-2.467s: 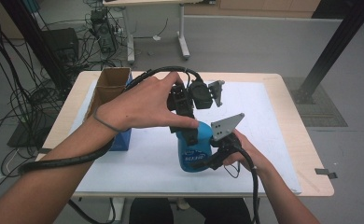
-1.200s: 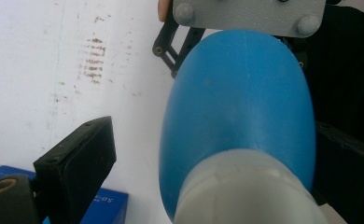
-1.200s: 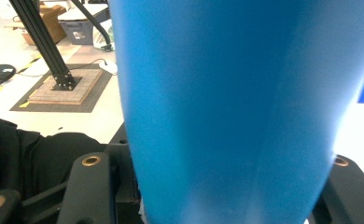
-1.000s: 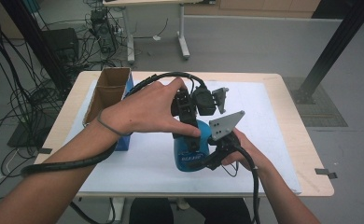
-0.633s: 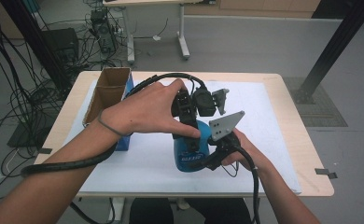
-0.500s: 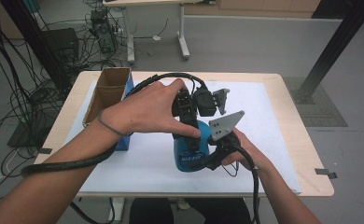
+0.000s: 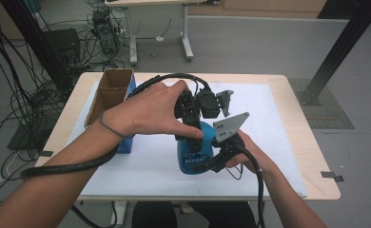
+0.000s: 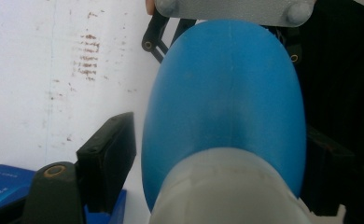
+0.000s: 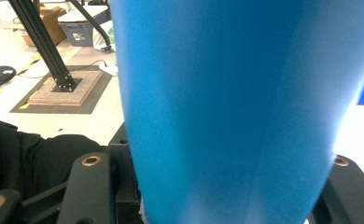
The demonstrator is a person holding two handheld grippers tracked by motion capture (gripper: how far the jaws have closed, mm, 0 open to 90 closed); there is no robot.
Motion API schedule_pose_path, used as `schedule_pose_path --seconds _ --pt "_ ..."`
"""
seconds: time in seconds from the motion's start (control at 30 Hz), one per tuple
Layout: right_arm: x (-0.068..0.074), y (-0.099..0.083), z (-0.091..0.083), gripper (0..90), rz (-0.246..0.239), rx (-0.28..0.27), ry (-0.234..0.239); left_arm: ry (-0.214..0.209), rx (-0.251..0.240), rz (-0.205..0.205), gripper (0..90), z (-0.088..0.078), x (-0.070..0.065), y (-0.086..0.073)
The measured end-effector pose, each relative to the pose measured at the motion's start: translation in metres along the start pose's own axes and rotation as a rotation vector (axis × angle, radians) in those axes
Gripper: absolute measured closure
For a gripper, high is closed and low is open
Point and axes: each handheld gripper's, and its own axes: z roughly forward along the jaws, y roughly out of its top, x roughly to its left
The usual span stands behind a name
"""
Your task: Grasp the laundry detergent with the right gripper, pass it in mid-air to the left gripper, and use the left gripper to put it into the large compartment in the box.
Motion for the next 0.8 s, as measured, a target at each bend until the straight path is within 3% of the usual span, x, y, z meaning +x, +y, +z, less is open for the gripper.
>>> schedule_pose_path --seconds 0.3,0.8 --pt "-0.0001 -0.0001 -0.0001 40.7 0.003 0.000 0.000 -0.001 0.000 0.005 36.1 0.0000 -0.0010 0.0000" --pt "0.0004 0.0003 -0.0012 40.7 0.003 -0.002 -0.001 -0.003 0.004 0.001 37.4 -0.0016 -0.0021 0.0012"
